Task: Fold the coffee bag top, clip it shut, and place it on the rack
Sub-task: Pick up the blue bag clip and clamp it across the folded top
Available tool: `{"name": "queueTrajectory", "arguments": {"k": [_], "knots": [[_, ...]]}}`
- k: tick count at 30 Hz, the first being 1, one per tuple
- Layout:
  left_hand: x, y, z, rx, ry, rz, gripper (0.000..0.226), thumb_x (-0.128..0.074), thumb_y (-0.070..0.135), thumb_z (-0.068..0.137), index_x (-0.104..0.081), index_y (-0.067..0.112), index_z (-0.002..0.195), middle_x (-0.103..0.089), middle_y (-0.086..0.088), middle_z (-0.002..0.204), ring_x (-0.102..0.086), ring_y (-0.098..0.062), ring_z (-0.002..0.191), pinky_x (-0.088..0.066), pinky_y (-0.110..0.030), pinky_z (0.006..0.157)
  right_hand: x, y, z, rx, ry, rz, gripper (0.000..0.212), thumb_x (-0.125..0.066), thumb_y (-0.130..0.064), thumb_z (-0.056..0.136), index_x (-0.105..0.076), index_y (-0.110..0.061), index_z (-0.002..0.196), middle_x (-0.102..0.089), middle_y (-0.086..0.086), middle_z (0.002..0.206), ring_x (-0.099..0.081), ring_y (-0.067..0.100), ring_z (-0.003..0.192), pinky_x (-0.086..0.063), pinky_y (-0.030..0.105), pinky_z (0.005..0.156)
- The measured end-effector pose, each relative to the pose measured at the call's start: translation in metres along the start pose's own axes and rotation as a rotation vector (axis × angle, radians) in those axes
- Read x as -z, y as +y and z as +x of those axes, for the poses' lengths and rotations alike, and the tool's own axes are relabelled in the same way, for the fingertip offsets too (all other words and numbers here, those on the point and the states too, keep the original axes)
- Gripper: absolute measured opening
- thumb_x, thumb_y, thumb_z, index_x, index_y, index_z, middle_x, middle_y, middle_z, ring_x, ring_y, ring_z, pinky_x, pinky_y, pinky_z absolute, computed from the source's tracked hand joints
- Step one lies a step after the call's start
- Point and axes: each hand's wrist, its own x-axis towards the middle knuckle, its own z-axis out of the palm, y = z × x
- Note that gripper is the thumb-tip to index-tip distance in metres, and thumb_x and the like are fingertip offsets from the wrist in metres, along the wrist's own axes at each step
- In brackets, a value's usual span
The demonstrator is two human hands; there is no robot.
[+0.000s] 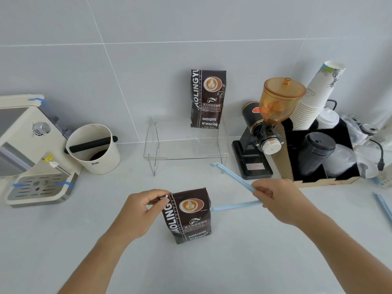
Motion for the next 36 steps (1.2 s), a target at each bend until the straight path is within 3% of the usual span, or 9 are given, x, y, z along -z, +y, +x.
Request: {"name": "queueTrajectory", "arguments": {"k": [6,8,13,18,22,25,31,36], "knots": [[-0.004,-0.004,-0.006,0.121,0.066,-0.154,0.021,-0.065,0.008,0.088,-0.066,0.028,0.083,-0.078,0.011,0.085,-0.071,-0.004,0.080,-0.049,-0.010,0.073,0.004,-0.050,0.009,0.101,-0.025,0.032,0.015,-0.058,-0.020,0.093,-0.072,-0.016,0.093,-0.066,-0.010,0.070,-0.066,0.024,0.065,-0.053,0.031,0.058],[-0.008,-0.005,-0.007,0.148,0.068,-0.221,0.022,-0.065,0.005,0.088,-0.065,0.025,0.081,-0.078,0.004,0.082,-0.071,-0.006,0.076,-0.049,-0.011,0.073,0.003,-0.062,0.014,0.111,-0.070,0.053,0.015,-0.058,-0.020,0.093,-0.073,-0.017,0.097,-0.070,-0.009,0.079,-0.069,0.023,0.067,-0.058,0.035,0.064],[-0.006,-0.005,-0.011,0.153,0.094,-0.332,0.012,-0.067,0.015,0.082,-0.072,0.026,0.085,-0.079,-0.002,0.091,-0.073,-0.017,0.086,-0.055,-0.025,0.082,-0.002,-0.090,0.025,0.212,-0.133,0.020,0.017,-0.060,-0.021,0.092,-0.075,-0.017,0.098,-0.061,-0.015,0.069,-0.068,0.019,0.072,-0.048,0.018,0.059],[-0.004,-0.006,-0.012,0.207,0.169,-0.415,0.034,-0.071,-0.006,0.080,-0.081,0.026,0.076,-0.080,0.000,0.084,-0.074,-0.014,0.080,-0.057,-0.018,0.075,-0.013,-0.097,0.031,0.191,-0.188,0.041,0.018,-0.059,-0.022,0.093,-0.075,-0.021,0.101,-0.061,-0.018,0.075,-0.068,0.018,0.077,-0.059,0.035,0.074],[-0.004,-0.002,-0.012,0.256,0.225,-0.457,0.024,-0.077,-0.006,0.075,-0.072,0.017,0.070,-0.079,-0.002,0.074,-0.073,-0.012,0.070,-0.056,-0.020,0.069,-0.018,-0.098,0.034,0.164,-0.198,0.070,0.018,-0.060,-0.023,0.092,-0.076,-0.022,0.101,-0.069,-0.010,0.084,-0.069,0.020,0.075,-0.061,0.039,0.074],[-0.004,0.000,-0.012,0.307,0.254,-0.515,0.027,-0.078,-0.002,0.074,-0.055,0.009,0.084,-0.080,-0.007,0.076,-0.075,-0.016,0.071,-0.054,-0.030,0.073,-0.020,-0.098,0.035,0.137,-0.207,0.113,0.017,-0.061,-0.022,0.092,-0.076,-0.021,0.100,-0.074,-0.002,0.087,-0.071,0.019,0.069,-0.062,0.039,0.069],[-0.006,0.001,-0.012,0.310,0.257,-0.574,0.070,-0.079,0.000,0.074,-0.049,0.037,0.125,-0.081,-0.008,0.082,-0.076,-0.019,0.085,-0.053,-0.032,0.088,-0.022,-0.092,0.038,0.036,-0.240,0.238,0.013,-0.064,-0.023,0.090,-0.076,-0.026,0.093,-0.076,0.001,0.079,-0.073,0.015,0.065,-0.061,0.026,0.067],[-0.005,-0.004,-0.008,0.320,0.232,-0.597,0.061,-0.082,0.002,0.071,-0.060,0.038,0.115,-0.081,-0.008,0.083,-0.075,-0.018,0.085,-0.052,-0.032,0.090,-0.021,-0.090,0.039,0.040,-0.294,0.247,0.017,-0.062,-0.025,0.090,-0.075,-0.033,0.083,-0.077,0.002,0.079,-0.073,0.014,0.067,-0.061,0.045,0.073]]}}
